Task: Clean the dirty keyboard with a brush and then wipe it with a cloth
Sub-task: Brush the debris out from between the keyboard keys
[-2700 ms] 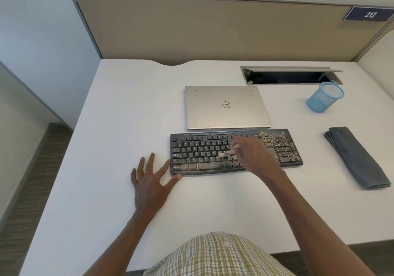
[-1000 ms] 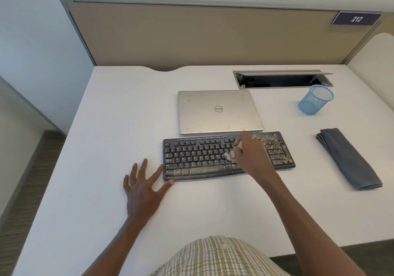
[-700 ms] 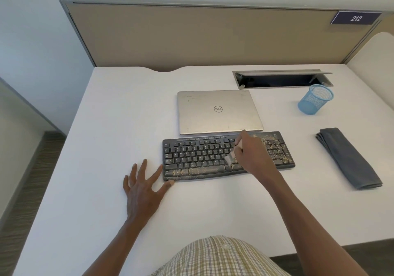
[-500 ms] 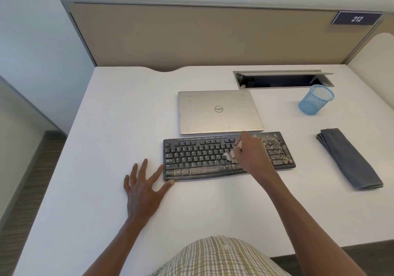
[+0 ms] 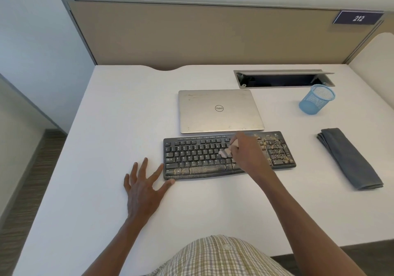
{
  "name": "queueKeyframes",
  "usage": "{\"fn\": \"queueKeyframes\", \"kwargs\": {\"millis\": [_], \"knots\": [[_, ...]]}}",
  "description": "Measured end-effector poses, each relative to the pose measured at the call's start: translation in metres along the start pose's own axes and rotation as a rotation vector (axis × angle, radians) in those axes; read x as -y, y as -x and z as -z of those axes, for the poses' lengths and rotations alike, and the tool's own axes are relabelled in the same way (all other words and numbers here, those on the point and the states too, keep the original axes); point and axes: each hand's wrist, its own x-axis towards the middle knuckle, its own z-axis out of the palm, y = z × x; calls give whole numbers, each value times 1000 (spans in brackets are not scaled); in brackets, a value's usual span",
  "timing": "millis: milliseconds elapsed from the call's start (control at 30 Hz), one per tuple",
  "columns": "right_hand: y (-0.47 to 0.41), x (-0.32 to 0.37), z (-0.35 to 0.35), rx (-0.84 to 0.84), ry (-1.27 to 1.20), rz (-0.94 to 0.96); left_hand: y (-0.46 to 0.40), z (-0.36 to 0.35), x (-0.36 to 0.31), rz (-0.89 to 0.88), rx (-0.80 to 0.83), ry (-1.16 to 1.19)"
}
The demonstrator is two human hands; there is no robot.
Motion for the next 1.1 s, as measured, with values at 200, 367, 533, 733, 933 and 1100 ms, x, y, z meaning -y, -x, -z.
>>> {"fn": "queueKeyframes", "kwargs": {"millis": [200,367,533,733,933,1100], "knots": [[-3,-1,1,80,33,115,1,0,-1,3,3,-5],[2,-15,3,63,109,68,0,1,-1,4,2,9],[4,-9,12,23,65,99,0,0,0,3,2,6],[8,-14,11,58,141,19,0,0,0,1,0,-1],[6,-17,22,-220,-63,-123,0,-2,1,4,7,-7],[7,-19,2,-238,-86,-151,0,-2,1,5,5,-12]]}}
